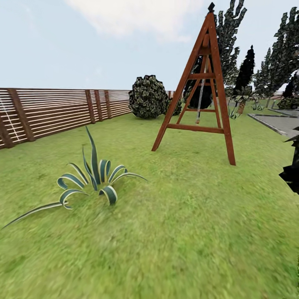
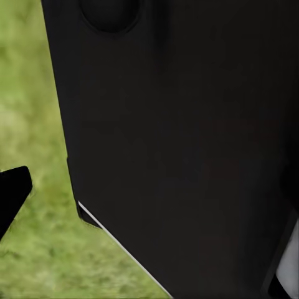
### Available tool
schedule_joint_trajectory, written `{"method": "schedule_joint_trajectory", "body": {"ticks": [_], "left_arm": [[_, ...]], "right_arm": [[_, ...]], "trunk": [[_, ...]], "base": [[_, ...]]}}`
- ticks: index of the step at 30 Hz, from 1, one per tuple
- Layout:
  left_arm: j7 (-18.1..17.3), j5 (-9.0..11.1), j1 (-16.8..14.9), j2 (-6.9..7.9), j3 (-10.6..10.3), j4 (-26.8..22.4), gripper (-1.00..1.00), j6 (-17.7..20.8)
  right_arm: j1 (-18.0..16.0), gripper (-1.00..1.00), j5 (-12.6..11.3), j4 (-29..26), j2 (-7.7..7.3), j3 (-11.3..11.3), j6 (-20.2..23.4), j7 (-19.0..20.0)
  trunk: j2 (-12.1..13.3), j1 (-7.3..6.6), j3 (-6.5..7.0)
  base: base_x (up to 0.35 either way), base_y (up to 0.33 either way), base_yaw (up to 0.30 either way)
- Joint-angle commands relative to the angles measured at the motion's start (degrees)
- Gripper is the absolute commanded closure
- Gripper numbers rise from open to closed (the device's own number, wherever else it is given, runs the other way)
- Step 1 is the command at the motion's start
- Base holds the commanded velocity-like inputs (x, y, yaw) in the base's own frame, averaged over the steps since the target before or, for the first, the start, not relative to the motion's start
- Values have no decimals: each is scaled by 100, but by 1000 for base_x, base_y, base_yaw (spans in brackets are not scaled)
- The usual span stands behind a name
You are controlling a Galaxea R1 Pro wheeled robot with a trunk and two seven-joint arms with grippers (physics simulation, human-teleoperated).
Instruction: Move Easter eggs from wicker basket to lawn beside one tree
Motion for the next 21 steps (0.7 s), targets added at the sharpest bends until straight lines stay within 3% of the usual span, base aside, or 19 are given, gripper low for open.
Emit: {"method": "schedule_joint_trajectory", "body": {"ticks": [1,6,21], "left_arm": [[-18,-7,0,2,-2,-3,-100,4],[-18,-7,0,2,-2,-3,-100,4],[-18,-7,0,2,-2,-2,-100,4]], "right_arm": [[-10,-100,-49,22,-1,1,-23,29],[-10,-100,-49,22,-1,1,-16,29],[-10,-100,-49,22,-1,1,-17,29]], "trunk": [[-2,4,-6],[-2,4,-15],[-2,4,-22]], "base": [[340,0,-284],[341,0,-196],[341,0,-19]]}}
